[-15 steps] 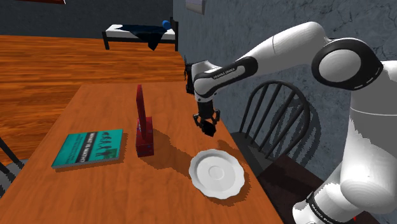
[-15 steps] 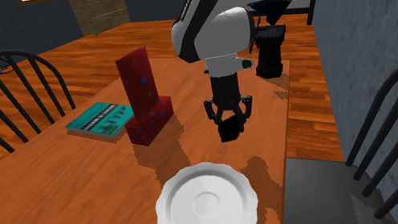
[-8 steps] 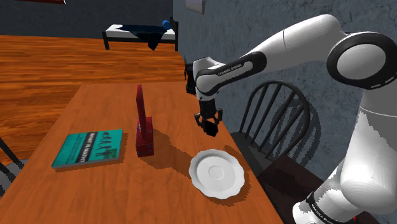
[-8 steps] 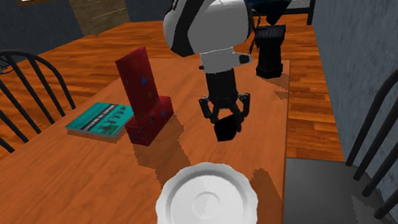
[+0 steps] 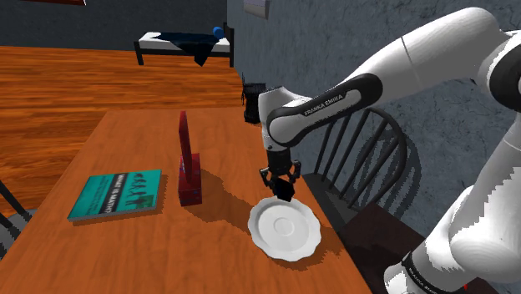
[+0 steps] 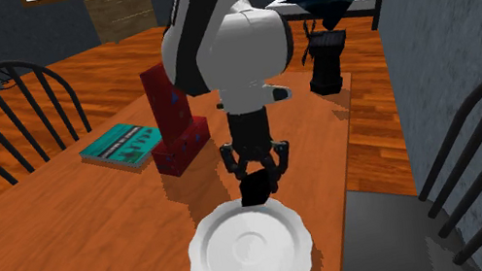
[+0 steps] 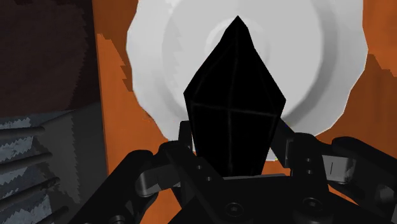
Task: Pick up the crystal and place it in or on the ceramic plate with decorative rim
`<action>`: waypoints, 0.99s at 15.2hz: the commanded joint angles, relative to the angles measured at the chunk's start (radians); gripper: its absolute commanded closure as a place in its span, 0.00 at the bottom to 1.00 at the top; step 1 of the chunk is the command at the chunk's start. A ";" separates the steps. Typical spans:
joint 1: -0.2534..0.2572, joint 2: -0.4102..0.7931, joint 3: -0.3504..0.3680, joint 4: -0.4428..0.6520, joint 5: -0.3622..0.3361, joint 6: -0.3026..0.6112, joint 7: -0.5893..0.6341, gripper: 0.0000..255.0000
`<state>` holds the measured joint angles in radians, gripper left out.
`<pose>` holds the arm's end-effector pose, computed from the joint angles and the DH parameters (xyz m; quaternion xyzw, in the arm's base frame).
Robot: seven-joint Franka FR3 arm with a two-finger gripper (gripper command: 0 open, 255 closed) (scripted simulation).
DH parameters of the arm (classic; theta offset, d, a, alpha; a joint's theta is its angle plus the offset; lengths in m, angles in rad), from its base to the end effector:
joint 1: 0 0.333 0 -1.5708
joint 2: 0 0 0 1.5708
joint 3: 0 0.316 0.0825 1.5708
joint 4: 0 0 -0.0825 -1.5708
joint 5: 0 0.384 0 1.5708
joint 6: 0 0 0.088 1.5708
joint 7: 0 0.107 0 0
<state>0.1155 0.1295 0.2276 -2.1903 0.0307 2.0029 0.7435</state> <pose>0.4801 0.1733 0.3073 0.9662 -0.2034 -0.1478 0.0574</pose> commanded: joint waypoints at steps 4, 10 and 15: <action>0.054 -0.126 0.056 -0.161 0.069 0.043 0.066 1.00; 0.055 -0.065 0.056 -0.184 0.055 0.126 0.073 1.00; 0.058 -0.008 0.055 -0.196 0.040 0.194 0.081 1.00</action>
<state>0.1730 0.1103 0.2829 -2.3838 0.0739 2.1824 0.8231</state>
